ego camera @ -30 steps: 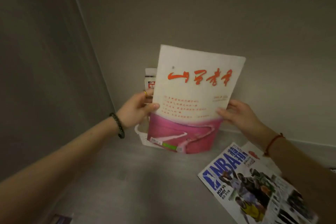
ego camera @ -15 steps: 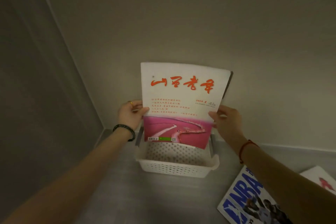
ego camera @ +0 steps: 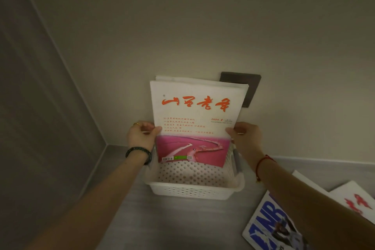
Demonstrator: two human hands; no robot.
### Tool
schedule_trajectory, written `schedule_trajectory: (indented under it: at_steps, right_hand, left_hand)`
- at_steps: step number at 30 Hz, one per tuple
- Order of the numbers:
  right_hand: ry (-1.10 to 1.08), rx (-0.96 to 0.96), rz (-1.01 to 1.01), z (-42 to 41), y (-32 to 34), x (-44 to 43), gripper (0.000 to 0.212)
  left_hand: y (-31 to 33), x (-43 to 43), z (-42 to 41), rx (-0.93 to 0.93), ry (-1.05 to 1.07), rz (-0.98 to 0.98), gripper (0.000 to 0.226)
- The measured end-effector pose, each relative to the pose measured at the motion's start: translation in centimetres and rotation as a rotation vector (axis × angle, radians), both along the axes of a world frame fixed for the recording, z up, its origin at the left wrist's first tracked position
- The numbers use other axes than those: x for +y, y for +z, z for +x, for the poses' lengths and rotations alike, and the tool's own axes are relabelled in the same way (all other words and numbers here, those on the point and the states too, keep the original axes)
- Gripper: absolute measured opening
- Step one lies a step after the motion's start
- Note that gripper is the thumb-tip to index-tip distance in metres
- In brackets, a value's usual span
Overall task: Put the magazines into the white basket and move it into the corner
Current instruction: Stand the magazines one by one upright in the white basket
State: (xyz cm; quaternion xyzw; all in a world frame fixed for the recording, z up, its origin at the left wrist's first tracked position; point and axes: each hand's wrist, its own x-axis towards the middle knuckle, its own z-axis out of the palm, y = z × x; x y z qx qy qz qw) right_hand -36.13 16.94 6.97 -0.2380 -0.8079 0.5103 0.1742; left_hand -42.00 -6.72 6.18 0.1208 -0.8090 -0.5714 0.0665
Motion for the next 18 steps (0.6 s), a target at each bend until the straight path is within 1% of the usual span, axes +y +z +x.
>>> schedule_trajectory:
  at_steps: [2,5,9,12,15,18]
  right_hand:
    - [0.044,-0.027,0.059,0.8,0.4,0.5,0.021]
    - [0.104,-0.019,0.091,3.0,1.4,1.9,0.031]
    - [0.186,-0.045,0.154,8.3,3.1,5.5,0.029]
    - [0.196,-0.084,0.163,12.8,4.1,8.6,0.027]
    - [0.187,-0.151,0.125,17.3,4.0,11.7,0.026]
    - [0.163,-0.214,0.077,21.4,3.0,14.8,0.029]
  left_hand:
    - [0.3,0.2,0.9,0.013,-0.009,0.01,0.026]
    - [0.7,0.4,2.8,0.047,-0.027,0.009,0.027]
    - [1.2,1.7,7.6,0.06,-0.085,0.031,0.027]
    - [1.5,4.1,11.8,0.045,-0.156,0.102,0.025]
    - [0.1,7.4,16.2,-0.062,-0.214,0.185,0.015]
    - [-2.4,10.9,20.7,-0.284,-0.237,0.254,0.014]
